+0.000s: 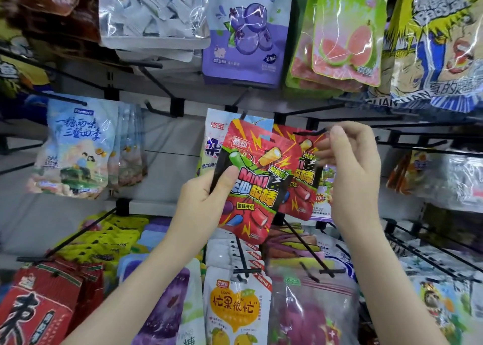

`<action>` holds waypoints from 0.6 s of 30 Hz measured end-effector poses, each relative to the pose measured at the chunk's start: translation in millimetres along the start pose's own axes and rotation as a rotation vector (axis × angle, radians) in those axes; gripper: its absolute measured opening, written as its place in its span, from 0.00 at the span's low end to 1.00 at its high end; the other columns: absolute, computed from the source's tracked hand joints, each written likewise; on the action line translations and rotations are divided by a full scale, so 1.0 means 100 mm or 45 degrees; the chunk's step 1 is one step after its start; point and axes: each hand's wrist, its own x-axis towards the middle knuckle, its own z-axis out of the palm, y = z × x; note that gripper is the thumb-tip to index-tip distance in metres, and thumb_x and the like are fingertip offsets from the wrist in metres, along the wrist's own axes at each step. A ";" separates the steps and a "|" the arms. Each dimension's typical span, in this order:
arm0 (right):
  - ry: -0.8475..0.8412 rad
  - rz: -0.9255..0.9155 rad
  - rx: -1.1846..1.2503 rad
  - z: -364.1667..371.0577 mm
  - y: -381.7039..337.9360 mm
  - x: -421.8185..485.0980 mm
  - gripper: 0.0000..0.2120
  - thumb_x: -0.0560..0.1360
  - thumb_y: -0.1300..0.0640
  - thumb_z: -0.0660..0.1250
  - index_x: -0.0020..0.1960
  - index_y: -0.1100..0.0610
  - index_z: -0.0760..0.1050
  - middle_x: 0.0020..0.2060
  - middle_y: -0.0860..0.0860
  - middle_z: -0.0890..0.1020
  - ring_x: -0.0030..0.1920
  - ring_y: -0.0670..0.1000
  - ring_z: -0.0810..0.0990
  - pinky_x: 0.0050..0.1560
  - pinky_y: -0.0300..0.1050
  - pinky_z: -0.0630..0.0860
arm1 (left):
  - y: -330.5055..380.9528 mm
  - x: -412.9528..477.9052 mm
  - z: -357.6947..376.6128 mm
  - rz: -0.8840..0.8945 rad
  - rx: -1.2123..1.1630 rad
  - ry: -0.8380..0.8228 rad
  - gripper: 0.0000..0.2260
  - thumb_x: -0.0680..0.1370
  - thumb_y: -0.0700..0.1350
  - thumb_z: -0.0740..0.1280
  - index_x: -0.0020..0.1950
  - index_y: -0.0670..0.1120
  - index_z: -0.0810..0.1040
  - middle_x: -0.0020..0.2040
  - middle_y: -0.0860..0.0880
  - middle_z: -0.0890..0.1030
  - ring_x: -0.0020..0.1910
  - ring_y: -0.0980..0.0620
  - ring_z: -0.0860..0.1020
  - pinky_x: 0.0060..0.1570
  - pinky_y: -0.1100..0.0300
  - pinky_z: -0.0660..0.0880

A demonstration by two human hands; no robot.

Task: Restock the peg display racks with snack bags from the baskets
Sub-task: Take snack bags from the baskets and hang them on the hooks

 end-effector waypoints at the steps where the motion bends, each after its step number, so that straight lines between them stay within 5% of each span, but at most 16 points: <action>1: -0.057 0.069 0.091 -0.01 -0.04 -0.04 0.06 0.76 0.51 0.63 0.51 0.53 0.72 0.38 0.47 0.78 0.40 0.46 0.78 0.41 0.39 0.75 | 0.02 0.00 0.05 0.007 0.008 -0.006 0.34 0.74 0.67 0.61 0.43 0.32 0.70 0.32 0.38 0.73 0.31 0.41 0.73 0.36 0.46 0.75; 4: -0.248 0.232 0.063 -0.02 -0.09 -0.05 0.10 0.74 0.51 0.70 0.53 0.52 0.73 0.39 0.44 0.80 0.43 0.50 0.80 0.46 0.48 0.77 | 0.09 0.02 0.22 0.066 0.061 0.001 0.20 0.74 0.59 0.59 0.32 0.45 0.62 0.24 0.58 0.61 0.24 0.60 0.62 0.32 0.60 0.65; 6: -0.270 0.307 0.090 -0.06 -0.10 -0.02 0.06 0.75 0.58 0.69 0.51 0.54 0.75 0.37 0.43 0.81 0.41 0.49 0.81 0.44 0.48 0.79 | 0.14 0.05 0.32 0.107 0.116 -0.076 0.18 0.74 0.57 0.58 0.31 0.47 0.60 0.21 0.58 0.60 0.22 0.60 0.62 0.29 0.68 0.60; 11: -0.244 0.406 0.177 -0.20 -0.10 0.14 0.06 0.75 0.63 0.68 0.43 0.54 0.72 0.31 0.45 0.79 0.35 0.45 0.79 0.36 0.43 0.77 | 0.17 0.14 0.50 0.240 0.432 -0.237 0.17 0.79 0.57 0.58 0.34 0.50 0.65 0.22 0.57 0.67 0.24 0.59 0.66 0.28 0.66 0.62; 13: -0.218 0.416 0.164 -0.22 -0.10 0.19 0.07 0.75 0.63 0.68 0.42 0.55 0.72 0.29 0.47 0.78 0.33 0.46 0.79 0.31 0.41 0.76 | 0.18 0.18 0.57 0.261 0.517 -0.201 0.10 0.80 0.55 0.60 0.51 0.50 0.73 0.33 0.61 0.76 0.33 0.64 0.73 0.34 0.70 0.66; 14: -0.202 0.401 0.145 -0.22 -0.11 0.21 0.07 0.75 0.63 0.68 0.42 0.55 0.72 0.30 0.47 0.79 0.33 0.47 0.79 0.31 0.41 0.76 | 0.18 0.20 0.59 0.287 0.530 -0.168 0.15 0.80 0.54 0.61 0.65 0.51 0.69 0.46 0.60 0.80 0.43 0.65 0.76 0.42 0.71 0.68; 16: -0.184 0.337 0.100 -0.19 -0.11 0.26 0.06 0.75 0.63 0.68 0.43 0.54 0.73 0.30 0.47 0.79 0.34 0.47 0.79 0.37 0.45 0.78 | 0.19 0.23 0.62 0.431 0.588 -0.115 0.29 0.79 0.52 0.64 0.76 0.54 0.54 0.68 0.54 0.71 0.64 0.58 0.70 0.62 0.64 0.67; 18: -0.201 0.272 0.045 -0.16 -0.10 0.30 0.05 0.76 0.64 0.67 0.44 0.56 0.73 0.28 0.46 0.80 0.33 0.46 0.79 0.44 0.50 0.77 | 0.17 0.28 0.63 0.646 0.818 -0.057 0.33 0.78 0.50 0.66 0.78 0.53 0.51 0.76 0.51 0.60 0.71 0.54 0.59 0.68 0.60 0.57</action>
